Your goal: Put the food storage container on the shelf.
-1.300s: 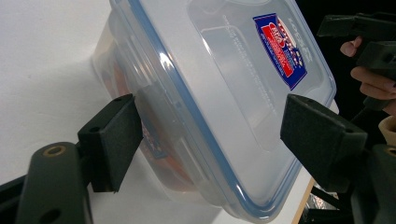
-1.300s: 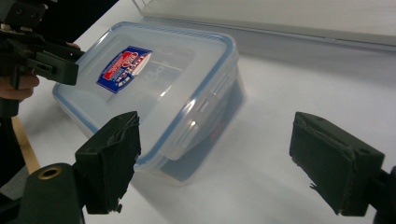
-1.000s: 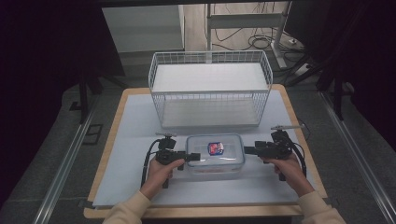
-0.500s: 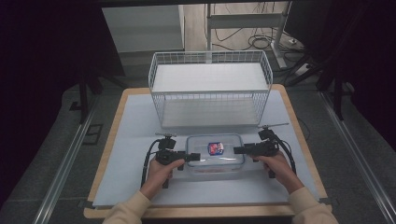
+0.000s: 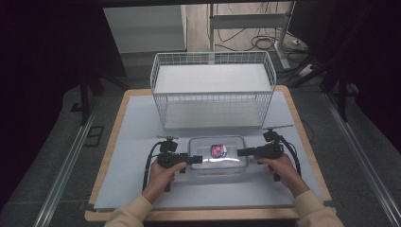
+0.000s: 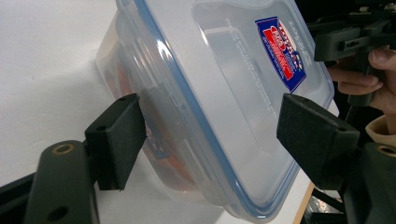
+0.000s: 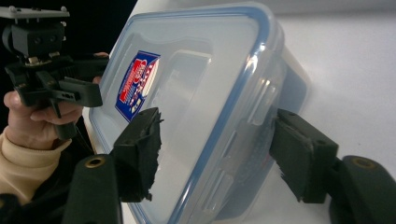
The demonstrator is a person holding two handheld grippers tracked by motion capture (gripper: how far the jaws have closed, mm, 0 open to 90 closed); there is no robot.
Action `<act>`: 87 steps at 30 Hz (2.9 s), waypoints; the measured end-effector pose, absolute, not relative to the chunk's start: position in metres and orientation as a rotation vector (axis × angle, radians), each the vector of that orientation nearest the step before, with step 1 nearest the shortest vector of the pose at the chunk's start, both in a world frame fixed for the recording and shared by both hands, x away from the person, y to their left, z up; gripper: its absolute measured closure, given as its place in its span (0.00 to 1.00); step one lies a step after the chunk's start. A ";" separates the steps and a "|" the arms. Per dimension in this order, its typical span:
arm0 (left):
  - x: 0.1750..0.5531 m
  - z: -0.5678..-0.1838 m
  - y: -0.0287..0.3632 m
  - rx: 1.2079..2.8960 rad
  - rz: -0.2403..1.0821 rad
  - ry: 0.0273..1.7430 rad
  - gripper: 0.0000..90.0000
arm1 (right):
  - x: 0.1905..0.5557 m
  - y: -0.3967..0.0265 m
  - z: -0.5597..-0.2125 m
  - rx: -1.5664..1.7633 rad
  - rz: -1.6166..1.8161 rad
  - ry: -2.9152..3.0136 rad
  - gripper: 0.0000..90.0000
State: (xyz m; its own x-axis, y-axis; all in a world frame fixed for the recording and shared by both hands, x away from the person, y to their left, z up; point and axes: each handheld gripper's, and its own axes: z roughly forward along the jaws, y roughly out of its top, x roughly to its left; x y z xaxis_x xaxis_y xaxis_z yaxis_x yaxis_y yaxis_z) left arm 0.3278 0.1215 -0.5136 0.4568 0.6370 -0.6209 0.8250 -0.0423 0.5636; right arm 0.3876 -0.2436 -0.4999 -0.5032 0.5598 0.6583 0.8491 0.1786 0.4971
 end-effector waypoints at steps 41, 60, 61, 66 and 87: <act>0.297 -0.498 0.122 1.685 -0.079 1.230 0.49 | 0.358 -0.251 -0.484 -1.356 -1.419 -2.139 0.55; 0.298 -0.477 0.125 1.679 -0.019 1.173 0.50 | 0.354 -0.249 -0.459 -1.303 -1.534 -2.204 0.55; 0.298 -0.477 0.126 1.680 -0.020 1.169 0.50 | 0.355 -0.249 -0.457 -1.301 -1.536 -2.211 0.55; 0.301 -0.471 0.126 1.682 -0.006 1.161 0.50 | 0.355 -0.248 -0.453 -1.291 -1.552 -2.227 0.55; 0.317 -0.434 0.130 1.678 0.044 1.113 0.50 | 0.365 -0.244 -0.415 -1.247 -1.658 -2.278 0.55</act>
